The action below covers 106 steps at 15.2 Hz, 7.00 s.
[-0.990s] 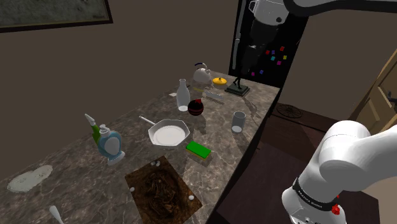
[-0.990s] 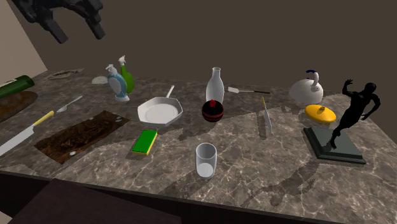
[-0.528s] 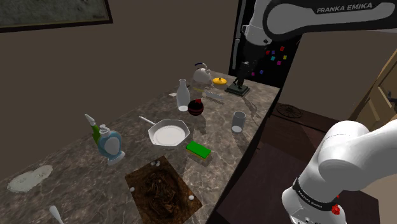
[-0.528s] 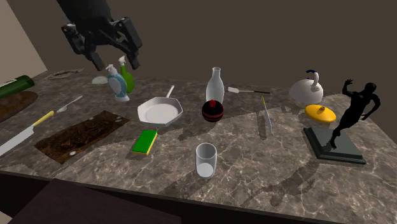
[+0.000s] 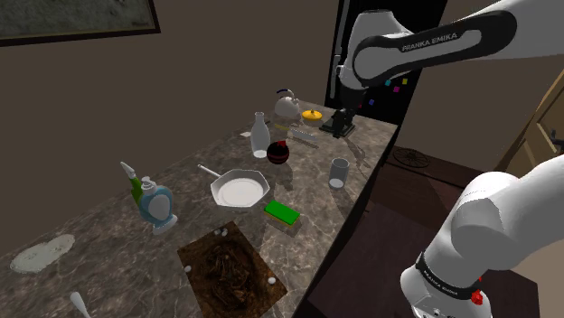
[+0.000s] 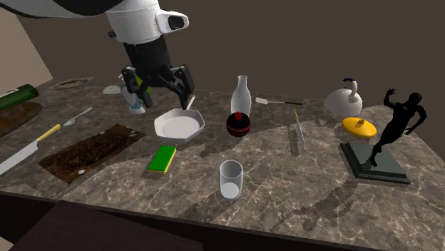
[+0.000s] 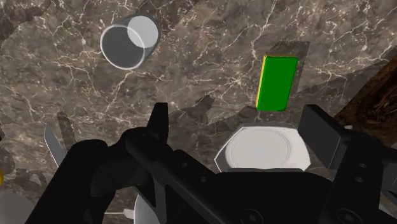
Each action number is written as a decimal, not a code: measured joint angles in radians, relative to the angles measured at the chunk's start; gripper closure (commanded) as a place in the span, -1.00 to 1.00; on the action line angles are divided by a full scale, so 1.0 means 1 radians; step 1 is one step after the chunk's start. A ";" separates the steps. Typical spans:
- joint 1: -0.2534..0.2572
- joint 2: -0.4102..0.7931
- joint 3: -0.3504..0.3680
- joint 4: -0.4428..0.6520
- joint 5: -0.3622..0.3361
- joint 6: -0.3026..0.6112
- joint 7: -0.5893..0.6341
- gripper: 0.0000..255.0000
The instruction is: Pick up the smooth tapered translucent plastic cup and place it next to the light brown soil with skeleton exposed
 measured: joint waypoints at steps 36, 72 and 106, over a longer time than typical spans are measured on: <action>-0.085 0.806 -0.148 0.147 0.274 0.457 -0.405 1.00; -0.050 0.523 -0.192 0.222 0.124 0.119 -0.305 1.00; 0.129 -0.004 0.130 -0.118 0.125 -0.068 0.199 1.00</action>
